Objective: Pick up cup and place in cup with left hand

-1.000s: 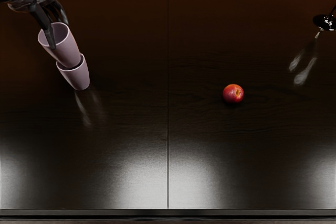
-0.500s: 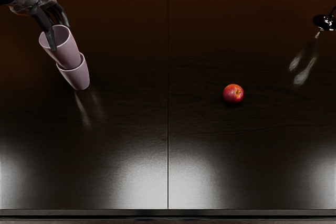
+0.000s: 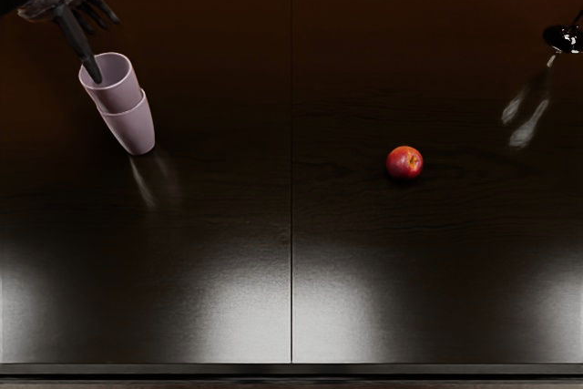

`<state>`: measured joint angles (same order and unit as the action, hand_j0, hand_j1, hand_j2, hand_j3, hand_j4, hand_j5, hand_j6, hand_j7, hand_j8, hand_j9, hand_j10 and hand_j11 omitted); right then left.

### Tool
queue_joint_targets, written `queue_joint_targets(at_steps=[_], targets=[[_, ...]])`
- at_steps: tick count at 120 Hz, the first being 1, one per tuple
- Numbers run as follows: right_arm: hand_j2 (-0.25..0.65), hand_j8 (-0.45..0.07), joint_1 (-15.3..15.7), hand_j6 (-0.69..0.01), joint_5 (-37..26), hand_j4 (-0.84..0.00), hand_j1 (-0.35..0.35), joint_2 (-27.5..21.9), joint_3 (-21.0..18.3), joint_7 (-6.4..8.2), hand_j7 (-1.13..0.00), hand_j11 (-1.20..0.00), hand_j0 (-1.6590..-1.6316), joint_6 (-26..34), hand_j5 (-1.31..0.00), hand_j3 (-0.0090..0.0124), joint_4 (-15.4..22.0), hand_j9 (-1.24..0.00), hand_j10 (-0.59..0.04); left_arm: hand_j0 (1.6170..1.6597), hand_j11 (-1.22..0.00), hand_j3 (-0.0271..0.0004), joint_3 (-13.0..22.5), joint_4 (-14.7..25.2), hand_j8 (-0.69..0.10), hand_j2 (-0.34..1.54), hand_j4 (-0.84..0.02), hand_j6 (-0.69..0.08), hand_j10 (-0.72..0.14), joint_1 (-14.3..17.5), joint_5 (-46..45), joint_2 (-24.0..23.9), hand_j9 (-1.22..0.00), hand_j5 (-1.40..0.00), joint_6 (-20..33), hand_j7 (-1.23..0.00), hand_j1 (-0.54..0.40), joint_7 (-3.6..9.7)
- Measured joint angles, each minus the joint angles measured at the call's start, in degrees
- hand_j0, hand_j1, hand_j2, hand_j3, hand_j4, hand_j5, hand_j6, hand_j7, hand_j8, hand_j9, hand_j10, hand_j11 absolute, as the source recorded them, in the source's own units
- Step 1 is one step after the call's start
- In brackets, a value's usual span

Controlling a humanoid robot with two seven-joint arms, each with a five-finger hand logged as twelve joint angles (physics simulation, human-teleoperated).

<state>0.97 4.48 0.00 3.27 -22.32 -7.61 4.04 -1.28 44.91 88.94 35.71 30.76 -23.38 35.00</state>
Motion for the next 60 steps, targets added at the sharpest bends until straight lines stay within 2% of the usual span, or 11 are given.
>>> queue_joint_targets(at_steps=[21, 60], targets=[[0.0, -0.001, 0.0, -0.001, 0.0, -0.001, -0.349, 0.0, 0.0, 0.0, 0.0, 0.0, -1.6581, 0.0, 0.0, 0.0, 0.0, 0.0, 0.0, 1.6575, -0.22, 0.0, -0.1, -0.1, -0.127, 0.08, -0.153, -0.129, -0.144, 0.0, 0.0, 0.0, -0.22, -0.22, 0.4, -0.22, 0.18, 0.0], [0.0, -0.001, 0.0, -0.001, 0.0, -0.001, -0.349, 0.0, 0.1, 0.0, 0.0, 0.0, -1.6581, 0.0, 0.0, 0.0, 0.0, 0.0, 0.0, 1.6579, -0.11, 0.0, -0.1, 0.2, -0.083, 0.03, -0.088, -0.084, -0.086, 0.3, -2.7, 0.2, -0.12, -0.12, 0.4, -0.12, 0.25, 0.0]])
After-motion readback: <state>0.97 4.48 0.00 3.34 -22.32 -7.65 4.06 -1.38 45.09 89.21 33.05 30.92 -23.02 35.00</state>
